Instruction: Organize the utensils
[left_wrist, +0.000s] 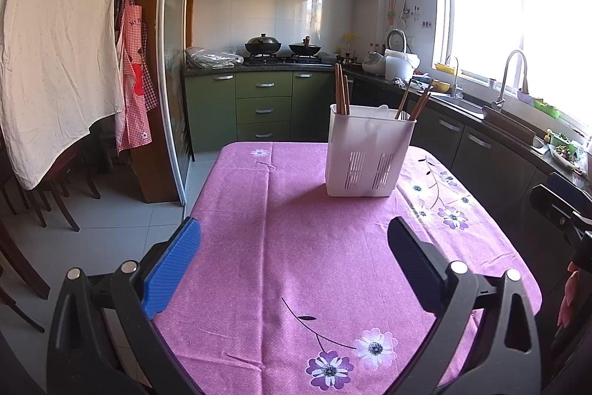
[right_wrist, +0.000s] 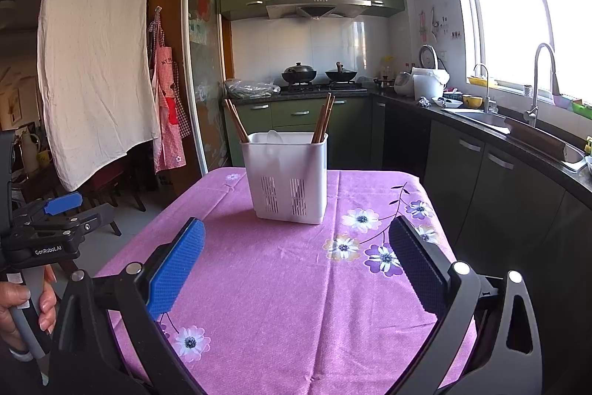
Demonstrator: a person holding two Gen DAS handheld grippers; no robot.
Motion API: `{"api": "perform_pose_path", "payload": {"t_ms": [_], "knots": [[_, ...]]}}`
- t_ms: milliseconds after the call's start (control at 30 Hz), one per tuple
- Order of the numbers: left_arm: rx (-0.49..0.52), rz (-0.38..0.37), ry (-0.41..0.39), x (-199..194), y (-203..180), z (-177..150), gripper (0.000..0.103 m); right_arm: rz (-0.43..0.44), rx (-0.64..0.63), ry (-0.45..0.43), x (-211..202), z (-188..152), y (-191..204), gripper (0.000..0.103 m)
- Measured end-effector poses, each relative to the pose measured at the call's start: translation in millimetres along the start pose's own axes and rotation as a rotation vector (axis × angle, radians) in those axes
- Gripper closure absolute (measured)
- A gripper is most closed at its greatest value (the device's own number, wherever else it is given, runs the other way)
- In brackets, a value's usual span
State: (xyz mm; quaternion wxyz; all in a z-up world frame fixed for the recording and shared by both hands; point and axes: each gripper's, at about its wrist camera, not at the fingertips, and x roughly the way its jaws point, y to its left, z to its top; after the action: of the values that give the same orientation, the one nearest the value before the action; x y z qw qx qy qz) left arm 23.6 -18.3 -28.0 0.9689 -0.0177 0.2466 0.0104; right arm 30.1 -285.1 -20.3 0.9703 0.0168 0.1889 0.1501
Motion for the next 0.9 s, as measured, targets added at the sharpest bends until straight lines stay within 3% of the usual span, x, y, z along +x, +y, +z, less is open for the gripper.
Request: {"api": "perform_pose_path", "payload": {"t_ms": [900], "knots": [[0.001, 0.021, 0.018, 3.6, -3.4, 3.0, 0.007, 0.007, 0.002, 0.011, 3.1, -1.4, -2.5, 0.005]]}}
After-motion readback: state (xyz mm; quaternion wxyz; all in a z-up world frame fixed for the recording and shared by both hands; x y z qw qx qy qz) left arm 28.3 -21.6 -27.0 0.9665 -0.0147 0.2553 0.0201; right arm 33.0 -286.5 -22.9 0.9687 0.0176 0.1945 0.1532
